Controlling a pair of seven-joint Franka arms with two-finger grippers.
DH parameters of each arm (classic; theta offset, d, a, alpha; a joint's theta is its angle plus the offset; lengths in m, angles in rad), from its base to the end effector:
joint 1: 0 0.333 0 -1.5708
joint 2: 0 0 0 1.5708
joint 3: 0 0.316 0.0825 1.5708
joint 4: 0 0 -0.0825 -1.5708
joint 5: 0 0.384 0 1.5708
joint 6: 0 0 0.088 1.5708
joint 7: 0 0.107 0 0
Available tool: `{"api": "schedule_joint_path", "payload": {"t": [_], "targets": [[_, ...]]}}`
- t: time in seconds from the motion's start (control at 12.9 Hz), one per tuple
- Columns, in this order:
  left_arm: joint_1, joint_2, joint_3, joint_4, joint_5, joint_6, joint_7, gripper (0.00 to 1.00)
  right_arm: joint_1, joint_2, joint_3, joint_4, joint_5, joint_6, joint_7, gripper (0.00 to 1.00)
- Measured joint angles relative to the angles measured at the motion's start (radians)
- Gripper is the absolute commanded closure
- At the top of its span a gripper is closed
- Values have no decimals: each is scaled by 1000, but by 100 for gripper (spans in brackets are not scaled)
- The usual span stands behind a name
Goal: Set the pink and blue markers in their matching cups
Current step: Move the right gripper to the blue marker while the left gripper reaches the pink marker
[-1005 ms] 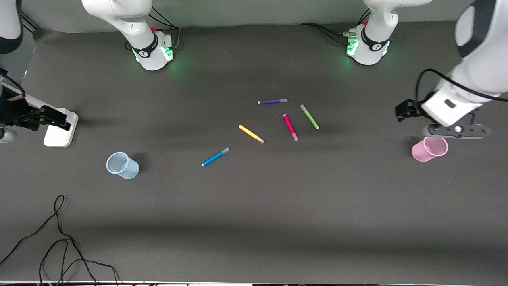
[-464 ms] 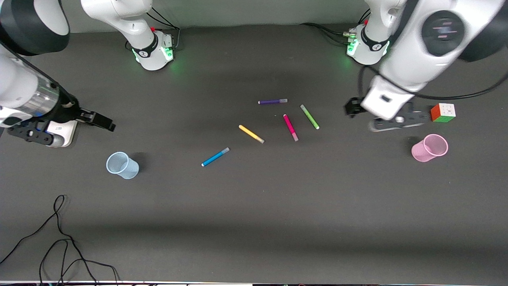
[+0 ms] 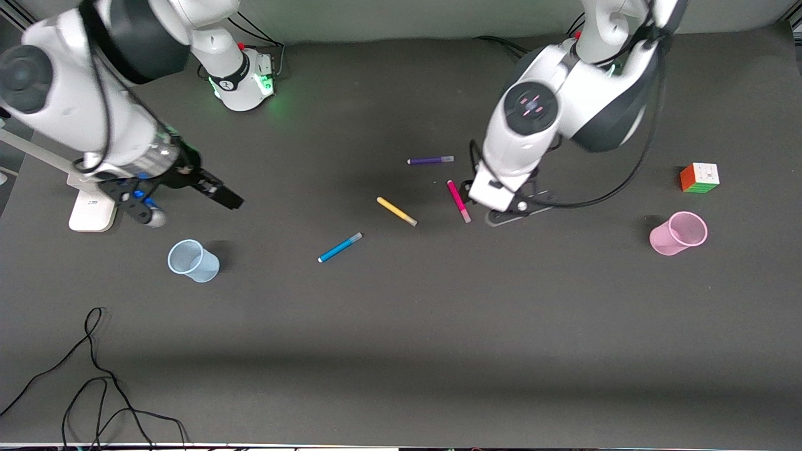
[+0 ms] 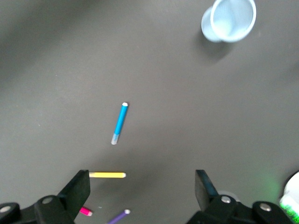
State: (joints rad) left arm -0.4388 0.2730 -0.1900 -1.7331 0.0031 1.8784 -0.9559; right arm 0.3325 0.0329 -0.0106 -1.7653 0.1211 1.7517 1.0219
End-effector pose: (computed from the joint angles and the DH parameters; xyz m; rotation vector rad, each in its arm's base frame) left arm 0.5072 -0.3582 0.4134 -3.0408 -0.5059 0.1863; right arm 0.5360 0.1902 0.5296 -2.8738 1.0893 0.1692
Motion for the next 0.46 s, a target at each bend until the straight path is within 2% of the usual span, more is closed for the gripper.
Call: {"api": "schedule_joint_path", "payload": {"t": [0.23, 0.46], "targets": [[-42, 74, 0, -39, 0, 101, -61, 10, 99, 1, 1, -58, 0, 81, 221, 0], [-68, 89, 0, -166, 0, 290, -80, 10, 174, 2, 1, -105, 0, 139, 398, 0]]}}
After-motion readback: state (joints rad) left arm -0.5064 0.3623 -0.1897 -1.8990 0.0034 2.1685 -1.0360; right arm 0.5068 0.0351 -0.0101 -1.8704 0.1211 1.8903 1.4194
